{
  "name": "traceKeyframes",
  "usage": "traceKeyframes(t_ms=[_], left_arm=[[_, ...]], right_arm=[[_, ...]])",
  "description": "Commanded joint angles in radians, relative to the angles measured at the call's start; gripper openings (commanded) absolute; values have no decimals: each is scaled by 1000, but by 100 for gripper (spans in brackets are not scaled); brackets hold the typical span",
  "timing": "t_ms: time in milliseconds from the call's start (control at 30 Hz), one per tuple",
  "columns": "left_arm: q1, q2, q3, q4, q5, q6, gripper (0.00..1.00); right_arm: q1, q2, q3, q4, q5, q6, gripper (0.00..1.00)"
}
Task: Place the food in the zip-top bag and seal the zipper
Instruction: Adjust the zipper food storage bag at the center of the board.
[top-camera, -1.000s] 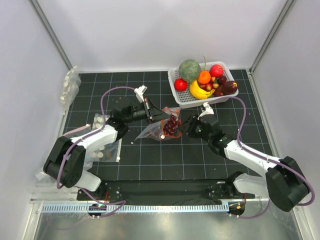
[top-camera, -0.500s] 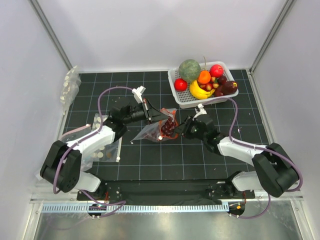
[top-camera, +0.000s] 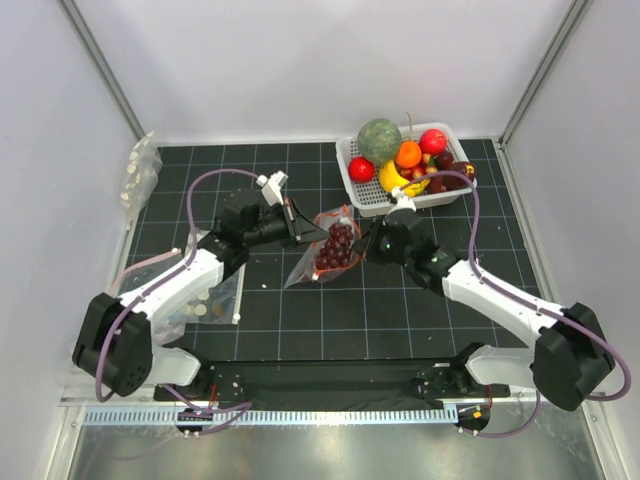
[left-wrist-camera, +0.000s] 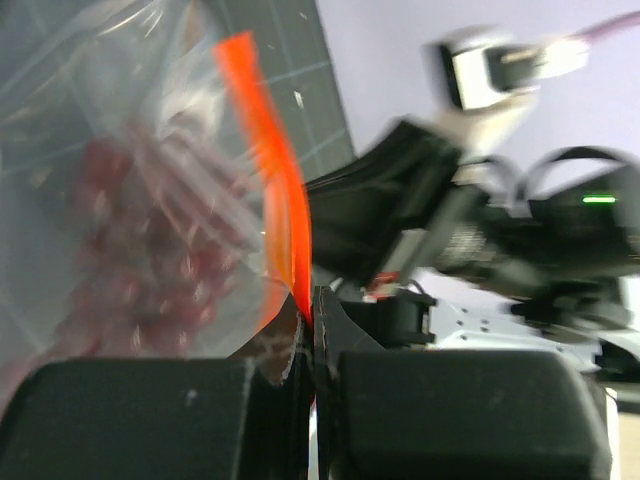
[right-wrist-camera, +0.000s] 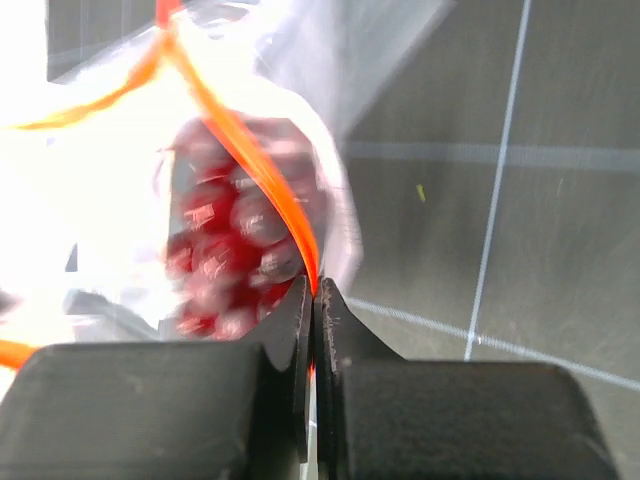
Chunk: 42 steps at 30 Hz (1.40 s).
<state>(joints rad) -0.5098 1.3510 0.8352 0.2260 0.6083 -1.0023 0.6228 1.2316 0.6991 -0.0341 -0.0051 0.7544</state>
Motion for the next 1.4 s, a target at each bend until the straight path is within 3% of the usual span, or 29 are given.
traceKeyframes(t_ms=[0, 233, 433, 633, 700, 800, 867, 967, 1033, 1100, 1233, 1367], left_arm=[[1, -76, 106, -190, -97, 134, 0], [-59, -159, 283, -616, -427, 329, 0], [-131, -142, 406, -792, -629, 404, 0], [-159, -156, 470, -902, -765, 432, 1], [-159, -177, 463, -892, -780, 427, 1], [-174, -168, 426, -800, -656, 421, 1], [-194, -138, 426, -762, -538, 416, 1], [-219, -73, 446, -754, -490, 432, 0], [-219, -96, 446, -766, -566, 448, 0], [-217, -139, 424, -796, -768, 461, 1], [-217, -301, 375, -800, -968, 461, 1], [-219, -316, 383, -812, -1018, 462, 0]], right_arm=[[9, -47, 216, -288, 163, -133, 1], [12, -9, 517, -587, 261, -202, 1], [14, -7, 718, -740, 246, -213, 1], [38, -17, 720, -597, 29, -184, 1], [80, 11, 755, -607, 19, -211, 1], [86, -3, 780, -641, 118, -240, 1], [86, -33, 751, -635, 284, -256, 1], [86, -95, 668, -566, 392, -279, 1], [86, -107, 607, -493, 348, -294, 1], [84, -89, 573, -437, 216, -308, 1], [87, 9, 548, -310, -20, -308, 1], [86, 54, 554, -262, -64, -305, 6]])
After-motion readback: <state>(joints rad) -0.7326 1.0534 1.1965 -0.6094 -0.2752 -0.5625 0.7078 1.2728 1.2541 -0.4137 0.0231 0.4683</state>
